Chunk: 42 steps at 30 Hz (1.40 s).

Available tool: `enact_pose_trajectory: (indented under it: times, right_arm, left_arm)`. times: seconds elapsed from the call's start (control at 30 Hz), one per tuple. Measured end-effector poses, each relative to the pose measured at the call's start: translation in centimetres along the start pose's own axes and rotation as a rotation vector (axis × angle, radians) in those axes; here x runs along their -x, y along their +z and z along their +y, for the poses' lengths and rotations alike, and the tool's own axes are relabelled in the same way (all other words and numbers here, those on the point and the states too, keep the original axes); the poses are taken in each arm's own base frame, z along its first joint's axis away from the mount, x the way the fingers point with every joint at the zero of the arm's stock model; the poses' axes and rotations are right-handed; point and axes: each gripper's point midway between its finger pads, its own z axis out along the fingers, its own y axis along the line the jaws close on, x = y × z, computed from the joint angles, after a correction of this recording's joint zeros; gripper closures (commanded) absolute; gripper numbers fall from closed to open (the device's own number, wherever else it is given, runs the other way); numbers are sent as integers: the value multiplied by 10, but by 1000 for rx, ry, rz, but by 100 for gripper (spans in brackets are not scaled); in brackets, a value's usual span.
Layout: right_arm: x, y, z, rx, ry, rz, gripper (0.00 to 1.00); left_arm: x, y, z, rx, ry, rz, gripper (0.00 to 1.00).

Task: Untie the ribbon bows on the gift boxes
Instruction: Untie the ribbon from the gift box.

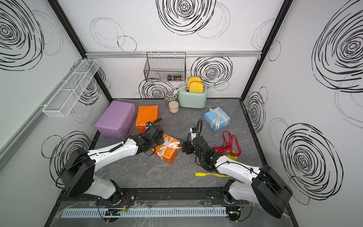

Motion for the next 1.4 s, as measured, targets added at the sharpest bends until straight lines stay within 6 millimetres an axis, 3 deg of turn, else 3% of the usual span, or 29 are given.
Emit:
enact_pose_trajectory:
  times: [0.27,0.53,0.73,0.87,1.1,1.4]
  right_arm:
    - [0,0,-6,-37,7,1,17]
    - [9,-1,-22,-72,77,-16,17]
    - [19,-11,-53,-90,194,-55,18]
    - [18,-18,-64,-92,243,-70,18]
    - [19,-20,-57,-46,253,-78,17]
    - [14,-16,-56,-37,254,-56,17]
  left_arm:
    - [-1,-8,-19,-54,44,-8,100]
    - [-12,-27,-80,-308,118,7,100]
    - [-26,-49,-121,-464,195,15,100]
    - [-17,-64,-146,-535,218,-8,100]
    - [4,-100,-185,-650,249,-77,100]
    - [16,-119,-202,-684,289,-128,100]
